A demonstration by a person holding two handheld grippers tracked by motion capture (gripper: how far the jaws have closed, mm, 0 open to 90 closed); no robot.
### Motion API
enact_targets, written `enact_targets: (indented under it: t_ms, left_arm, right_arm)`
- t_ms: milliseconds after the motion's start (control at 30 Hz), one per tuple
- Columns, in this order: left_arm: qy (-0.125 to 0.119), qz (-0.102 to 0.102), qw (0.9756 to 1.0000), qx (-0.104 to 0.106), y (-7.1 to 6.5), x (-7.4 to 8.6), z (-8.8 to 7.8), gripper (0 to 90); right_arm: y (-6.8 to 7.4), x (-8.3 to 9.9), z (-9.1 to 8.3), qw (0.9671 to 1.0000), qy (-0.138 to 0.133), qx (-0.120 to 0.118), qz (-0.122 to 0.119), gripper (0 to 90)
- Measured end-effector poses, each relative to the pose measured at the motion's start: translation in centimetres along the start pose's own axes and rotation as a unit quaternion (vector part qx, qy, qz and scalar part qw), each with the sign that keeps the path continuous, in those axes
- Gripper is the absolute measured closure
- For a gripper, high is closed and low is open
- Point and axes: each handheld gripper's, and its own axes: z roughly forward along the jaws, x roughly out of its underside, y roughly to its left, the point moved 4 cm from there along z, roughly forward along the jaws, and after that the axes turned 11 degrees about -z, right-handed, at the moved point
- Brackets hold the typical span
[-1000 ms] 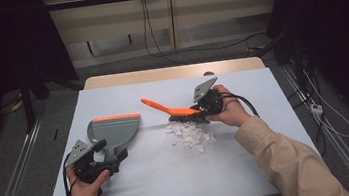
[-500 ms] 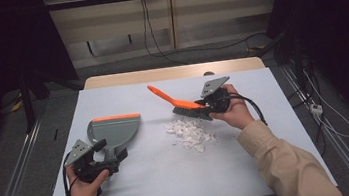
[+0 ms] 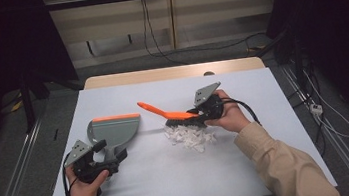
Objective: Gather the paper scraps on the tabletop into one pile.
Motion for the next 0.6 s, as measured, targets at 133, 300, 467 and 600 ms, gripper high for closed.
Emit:
enact_targets:
  t_ms: [133, 300, 467, 600]
  left_arm:
    - [0.000, -0.003, 1.0000, 0.001, 0.0, 0.0, 0.0, 6.3]
    - [0.002, -0.002, 1.0000, 0.001, 0.0, -0.1, 0.0, 5.9]
    - [0.009, -0.002, 0.9999, -0.005, 0.1, -0.1, 0.0, 4.3]
    - [0.008, -0.002, 0.9999, -0.008, 0.1, -0.3, -0.2, 4.2]
  right_arm:
    - [-0.4, 0.2, -1.3, 0.9994, -0.008, 0.028, 0.018, 71.6]
    - [-1.0, 0.5, -2.1, 0.9971, -0.015, 0.060, 0.045, 71.5]
    - [-1.2, 0.5, -2.0, 0.9951, -0.028, 0.070, 0.064, 71.5]
    - [-1.1, 0.1, -2.0, 0.9940, -0.036, 0.075, 0.071, 71.5]
